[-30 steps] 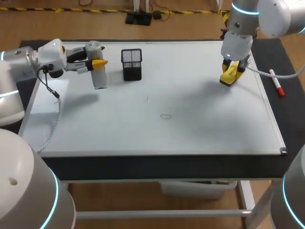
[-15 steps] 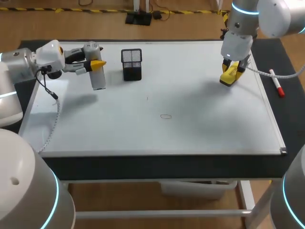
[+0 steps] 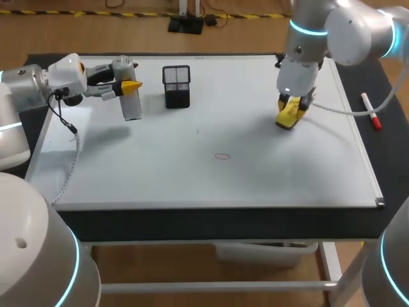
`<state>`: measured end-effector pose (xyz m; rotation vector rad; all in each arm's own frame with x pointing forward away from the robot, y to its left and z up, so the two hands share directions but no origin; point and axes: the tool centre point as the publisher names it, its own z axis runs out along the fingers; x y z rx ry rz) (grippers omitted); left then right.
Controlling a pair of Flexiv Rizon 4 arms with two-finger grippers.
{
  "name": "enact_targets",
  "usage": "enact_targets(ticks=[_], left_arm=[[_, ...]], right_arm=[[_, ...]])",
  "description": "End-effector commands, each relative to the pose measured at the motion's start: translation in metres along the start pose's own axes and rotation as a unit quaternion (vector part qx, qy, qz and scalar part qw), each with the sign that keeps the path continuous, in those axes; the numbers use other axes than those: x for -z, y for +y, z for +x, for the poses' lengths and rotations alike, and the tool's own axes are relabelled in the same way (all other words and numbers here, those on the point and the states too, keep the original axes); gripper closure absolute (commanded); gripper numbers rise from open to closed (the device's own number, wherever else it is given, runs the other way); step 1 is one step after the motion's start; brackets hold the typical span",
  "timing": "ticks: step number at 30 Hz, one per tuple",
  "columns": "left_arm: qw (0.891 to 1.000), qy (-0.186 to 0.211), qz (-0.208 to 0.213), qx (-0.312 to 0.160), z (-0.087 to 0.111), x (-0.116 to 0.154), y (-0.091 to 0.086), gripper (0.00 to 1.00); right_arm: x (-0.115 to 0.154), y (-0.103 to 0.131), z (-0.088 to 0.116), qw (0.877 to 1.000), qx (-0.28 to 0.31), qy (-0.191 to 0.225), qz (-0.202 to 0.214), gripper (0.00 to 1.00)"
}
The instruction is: Pick up the inspection probe, press it on each red-marked spot on the whiteboard one by one, put down the probe, pick up the eraser, and wipe off all the red marks.
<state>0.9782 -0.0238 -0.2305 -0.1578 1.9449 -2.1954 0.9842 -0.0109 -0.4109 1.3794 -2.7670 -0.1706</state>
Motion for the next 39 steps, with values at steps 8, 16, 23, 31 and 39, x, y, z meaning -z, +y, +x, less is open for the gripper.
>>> enact_targets(ticks=[8, 16, 23, 31, 39], left_arm=[[1.000, -0.001, 0.000, 0.000, 0.000, 0.000, -0.001, 1.00], [1.000, -0.001, 0.000, 0.000, 0.000, 0.000, -0.001, 1.00], [1.000, -0.001, 0.000, 0.000, 0.000, 0.000, -0.001, 1.00], [1.000, -0.001, 0.000, 0.000, 0.000, 0.000, -0.001, 1.00], [1.000, -0.001, 0.000, 0.000, 0.000, 0.000, -0.001, 1.00]], right_arm=[[0.010, 0.066, -0.014, 0.998, 0.059, -0.020, 0.030, 1.00], [0.012, 0.103, -0.037, 0.994, 0.104, -0.014, 0.027, 1.00], [-0.002, 0.142, -0.061, 0.987, 0.160, 0.010, 0.006, 1.00], [-0.014, 0.177, -0.080, 0.979, 0.203, 0.025, -0.002, 1.00], [-0.025, 0.200, -0.094, 0.967, 0.253, 0.039, -0.003, 1.00]])
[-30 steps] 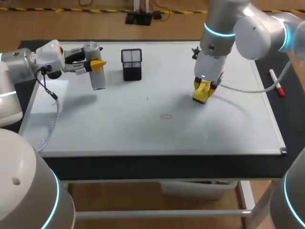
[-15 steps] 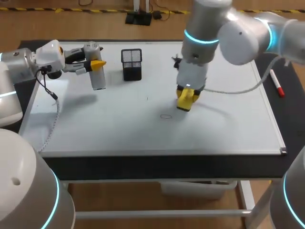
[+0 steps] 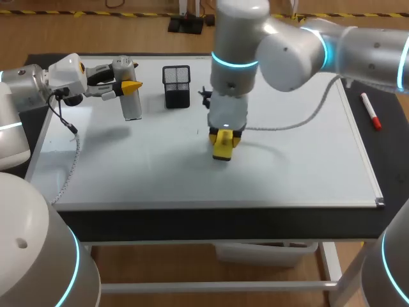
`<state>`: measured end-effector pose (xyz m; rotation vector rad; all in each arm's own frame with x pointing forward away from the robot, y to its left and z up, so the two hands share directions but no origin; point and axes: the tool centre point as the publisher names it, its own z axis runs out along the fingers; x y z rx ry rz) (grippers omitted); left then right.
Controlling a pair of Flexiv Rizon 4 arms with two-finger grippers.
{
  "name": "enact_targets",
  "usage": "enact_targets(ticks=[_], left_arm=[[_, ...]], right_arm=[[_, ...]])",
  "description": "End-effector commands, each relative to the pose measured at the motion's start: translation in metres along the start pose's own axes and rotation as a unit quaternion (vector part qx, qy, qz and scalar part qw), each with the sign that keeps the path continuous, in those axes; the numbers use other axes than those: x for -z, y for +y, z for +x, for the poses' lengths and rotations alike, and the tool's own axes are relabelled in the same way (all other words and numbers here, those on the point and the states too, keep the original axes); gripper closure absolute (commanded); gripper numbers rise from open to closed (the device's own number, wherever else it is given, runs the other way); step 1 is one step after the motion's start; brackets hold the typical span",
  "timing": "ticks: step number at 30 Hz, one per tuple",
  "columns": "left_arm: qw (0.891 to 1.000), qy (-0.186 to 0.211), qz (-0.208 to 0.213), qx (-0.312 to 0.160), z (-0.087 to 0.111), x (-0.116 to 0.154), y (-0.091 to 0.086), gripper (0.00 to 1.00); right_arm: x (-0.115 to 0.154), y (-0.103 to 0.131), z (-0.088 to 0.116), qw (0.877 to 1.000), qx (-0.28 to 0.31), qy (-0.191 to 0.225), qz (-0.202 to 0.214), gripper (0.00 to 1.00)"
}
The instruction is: Pick up the inspection probe, press it on each red-marked spot on the whiteboard one by one, put down the probe, pick up the eraser, and wipe off all the red marks.
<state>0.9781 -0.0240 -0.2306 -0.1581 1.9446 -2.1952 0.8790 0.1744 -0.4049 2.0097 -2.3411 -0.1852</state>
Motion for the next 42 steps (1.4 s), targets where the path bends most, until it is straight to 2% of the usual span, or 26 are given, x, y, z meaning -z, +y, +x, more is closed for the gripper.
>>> enact_targets(ticks=[1, 10, 19, 30, 42], left_arm=[[1.000, -0.001, 0.000, 0.000, 0.000, 0.000, -0.001, 1.00], [1.000, -0.001, 0.000, 0.000, 0.000, 0.000, -0.001, 1.00], [1.000, -0.001, 0.000, 0.000, 0.000, 0.000, -0.001, 1.00], [1.000, -0.001, 0.000, 0.000, 0.000, 0.000, -0.001, 1.00], [1.000, -0.001, 0.000, 0.000, 0.000, 0.000, -0.001, 1.00]], right_arm=[[-0.008, 0.001, -0.013, 1.000, 0.012, 0.026, -0.001, 1.00], [-0.015, 0.010, -0.027, 0.999, 0.037, 0.032, -0.001, 1.00], [-0.020, 0.011, -0.028, 0.998, 0.050, 0.039, 0.002, 1.00], [-0.026, 0.007, -0.020, 0.998, 0.044, 0.044, -0.002, 1.00], [-0.024, 0.005, 0.005, 0.999, 0.016, 0.043, 0.005, 1.00]])
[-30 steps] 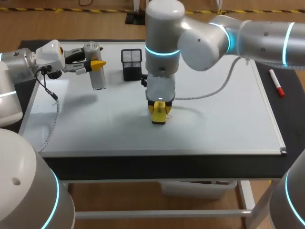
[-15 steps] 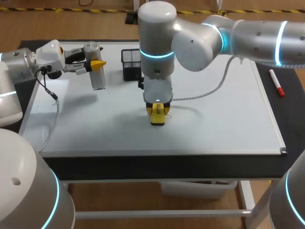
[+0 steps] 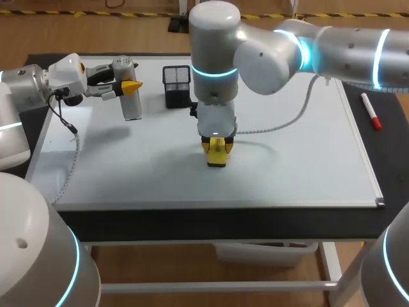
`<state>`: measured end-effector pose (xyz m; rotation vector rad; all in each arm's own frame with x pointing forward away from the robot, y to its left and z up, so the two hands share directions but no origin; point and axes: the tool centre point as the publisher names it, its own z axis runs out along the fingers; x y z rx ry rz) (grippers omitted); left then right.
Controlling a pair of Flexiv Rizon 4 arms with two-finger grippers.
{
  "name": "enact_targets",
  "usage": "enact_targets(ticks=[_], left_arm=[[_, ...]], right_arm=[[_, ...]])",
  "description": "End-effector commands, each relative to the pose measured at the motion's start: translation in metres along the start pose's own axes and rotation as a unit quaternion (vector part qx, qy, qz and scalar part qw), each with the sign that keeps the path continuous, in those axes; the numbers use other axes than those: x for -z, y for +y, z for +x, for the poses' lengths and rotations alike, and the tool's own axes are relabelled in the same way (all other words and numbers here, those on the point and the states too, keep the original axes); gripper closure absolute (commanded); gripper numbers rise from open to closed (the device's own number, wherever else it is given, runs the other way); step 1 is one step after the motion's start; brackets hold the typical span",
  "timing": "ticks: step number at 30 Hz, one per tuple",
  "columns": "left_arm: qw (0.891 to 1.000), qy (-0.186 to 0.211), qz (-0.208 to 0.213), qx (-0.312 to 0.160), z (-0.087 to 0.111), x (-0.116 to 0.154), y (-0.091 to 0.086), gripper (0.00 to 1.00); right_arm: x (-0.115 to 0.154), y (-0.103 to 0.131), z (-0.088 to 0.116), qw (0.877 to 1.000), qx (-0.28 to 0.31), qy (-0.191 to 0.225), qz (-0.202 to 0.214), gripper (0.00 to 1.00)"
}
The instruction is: Pick up the inspection probe, press it on each red-marked spot on the whiteboard one by one, put down the probe, pick up the eraser, and wipe off all the red marks.
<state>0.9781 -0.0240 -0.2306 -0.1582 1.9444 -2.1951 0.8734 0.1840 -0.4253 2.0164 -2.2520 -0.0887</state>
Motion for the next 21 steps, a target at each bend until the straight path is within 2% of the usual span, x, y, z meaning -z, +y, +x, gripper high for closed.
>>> enact_targets(ticks=[1, 12, 21], left_arm=[[1.000, 0.000, 0.000, 0.000, 0.000, 0.000, -0.001, 1.00], [1.000, 0.000, 0.000, 0.000, 0.000, 0.000, -0.001, 1.00], [1.000, 0.000, 0.000, 0.000, 0.000, 0.000, -0.001, 1.00]], right_arm=[[-0.004, 0.001, 0.015, 1.000, -0.006, -0.003, 0.005, 1.00], [-0.007, 0.002, 0.039, 0.999, -0.035, 0.000, 0.006, 1.00], [-0.003, 0.001, 0.048, 0.999, -0.045, 0.002, 0.010, 1.00]])
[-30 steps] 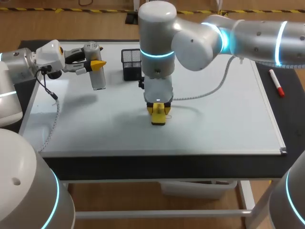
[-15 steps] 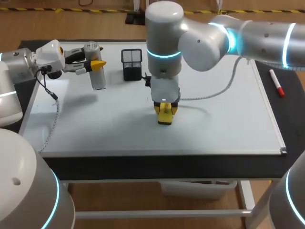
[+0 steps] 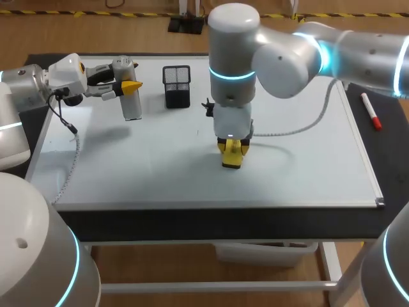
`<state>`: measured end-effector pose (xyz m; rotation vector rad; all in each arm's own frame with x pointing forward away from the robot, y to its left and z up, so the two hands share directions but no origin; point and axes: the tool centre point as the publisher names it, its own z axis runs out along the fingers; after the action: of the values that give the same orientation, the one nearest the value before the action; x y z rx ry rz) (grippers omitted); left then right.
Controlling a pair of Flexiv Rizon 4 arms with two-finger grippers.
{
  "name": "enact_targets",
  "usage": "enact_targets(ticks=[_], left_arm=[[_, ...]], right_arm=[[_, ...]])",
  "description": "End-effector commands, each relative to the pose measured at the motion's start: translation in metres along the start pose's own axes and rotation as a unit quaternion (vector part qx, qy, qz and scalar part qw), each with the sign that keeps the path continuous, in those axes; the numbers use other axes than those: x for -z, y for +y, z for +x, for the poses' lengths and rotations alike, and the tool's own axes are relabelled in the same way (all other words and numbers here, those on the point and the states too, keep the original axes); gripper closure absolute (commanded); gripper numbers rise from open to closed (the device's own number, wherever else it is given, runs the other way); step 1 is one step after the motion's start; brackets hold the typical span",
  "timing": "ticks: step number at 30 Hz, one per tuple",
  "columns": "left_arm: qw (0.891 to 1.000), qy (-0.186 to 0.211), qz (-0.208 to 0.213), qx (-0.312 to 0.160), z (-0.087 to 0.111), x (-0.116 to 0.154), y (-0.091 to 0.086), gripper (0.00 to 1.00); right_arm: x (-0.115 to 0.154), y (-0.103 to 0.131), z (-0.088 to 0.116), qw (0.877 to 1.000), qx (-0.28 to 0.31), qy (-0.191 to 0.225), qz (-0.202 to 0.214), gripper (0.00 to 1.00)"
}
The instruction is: Pick up the inspection probe, press it on each red-marked spot on the whiteboard one by one, put down the probe, pick up the eraser, and wipe off all the red marks.
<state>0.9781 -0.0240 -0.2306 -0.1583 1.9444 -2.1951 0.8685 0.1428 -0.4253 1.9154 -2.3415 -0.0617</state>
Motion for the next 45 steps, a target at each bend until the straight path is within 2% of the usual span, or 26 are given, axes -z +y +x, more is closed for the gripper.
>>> enact_targets(ticks=[1, 7, 13, 35, 40, 45], left_arm=[[1.000, 0.000, 0.000, 0.000, 0.000, 0.000, -0.001, 1.00], [1.000, 0.000, 0.000, 0.000, 0.000, 0.000, -0.001, 1.00], [1.000, 0.000, 0.000, 0.000, 0.000, 0.000, -0.001, 1.00], [1.000, 0.000, 0.000, 0.000, 0.000, 0.000, -0.001, 1.00], [1.000, 0.000, 0.000, 0.000, 0.000, 0.000, -0.001, 1.00], [1.000, 0.000, 0.000, 0.000, 0.000, 0.000, -0.001, 1.00]], right_arm=[[-0.001, 0.000, 0.007, 1.000, -0.001, -0.001, 0.004, 1.00], [0.009, -0.002, 0.010, 1.000, -0.002, -0.012, 0.007, 1.00], [0.037, -0.017, 0.021, 0.999, -0.019, -0.019, 0.016, 1.00], [0.035, -0.019, 0.021, 0.999, -0.021, -0.019, 0.016, 1.00], [0.040, -0.039, 0.021, 0.999, -0.015, -0.036, 0.020, 1.00], [0.042, -0.065, 0.024, 0.999, 0.007, -0.026, 0.017, 1.00]])
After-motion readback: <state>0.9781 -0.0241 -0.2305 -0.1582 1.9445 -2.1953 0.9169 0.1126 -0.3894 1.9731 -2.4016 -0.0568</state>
